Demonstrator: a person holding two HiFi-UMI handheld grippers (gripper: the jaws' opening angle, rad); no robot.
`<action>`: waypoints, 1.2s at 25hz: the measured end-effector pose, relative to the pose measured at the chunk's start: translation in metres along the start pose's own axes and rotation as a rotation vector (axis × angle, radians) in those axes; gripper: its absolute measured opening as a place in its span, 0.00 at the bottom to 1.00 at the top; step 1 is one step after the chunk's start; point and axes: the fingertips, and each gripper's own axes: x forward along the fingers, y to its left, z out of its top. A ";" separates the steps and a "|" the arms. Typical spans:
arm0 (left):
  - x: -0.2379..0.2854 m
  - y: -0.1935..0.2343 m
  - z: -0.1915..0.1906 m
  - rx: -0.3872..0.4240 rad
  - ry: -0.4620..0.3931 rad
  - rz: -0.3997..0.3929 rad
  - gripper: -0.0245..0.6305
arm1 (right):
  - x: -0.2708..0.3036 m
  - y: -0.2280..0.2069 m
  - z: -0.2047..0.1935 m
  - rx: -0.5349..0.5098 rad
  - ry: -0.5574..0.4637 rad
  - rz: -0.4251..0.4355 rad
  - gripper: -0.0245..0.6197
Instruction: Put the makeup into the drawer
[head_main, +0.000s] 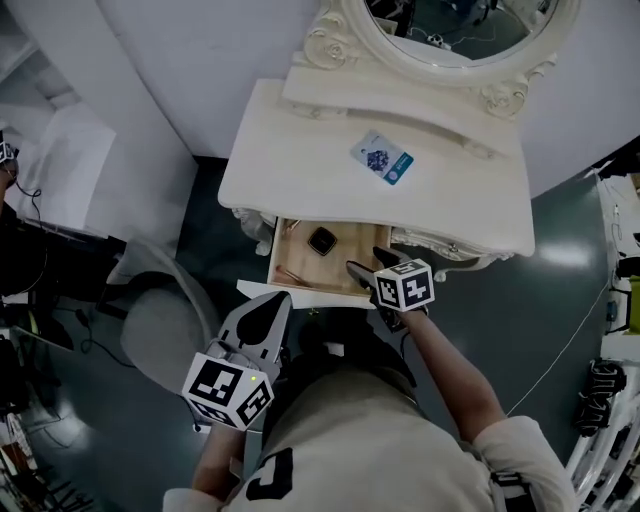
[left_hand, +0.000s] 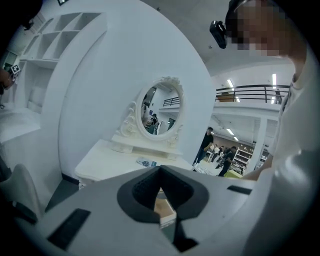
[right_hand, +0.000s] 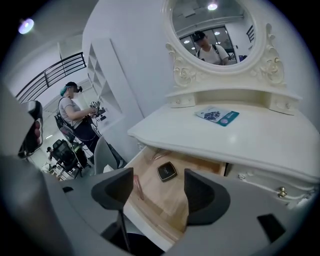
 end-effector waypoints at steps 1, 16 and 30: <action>0.003 -0.005 0.000 0.010 0.002 -0.021 0.12 | -0.007 0.000 -0.001 0.002 -0.010 -0.004 0.55; 0.022 -0.038 0.000 0.040 0.018 -0.132 0.12 | -0.062 -0.025 0.005 0.039 -0.061 -0.040 0.54; 0.065 -0.039 0.015 0.034 0.039 -0.115 0.12 | -0.043 -0.110 0.102 -0.171 -0.030 -0.140 0.55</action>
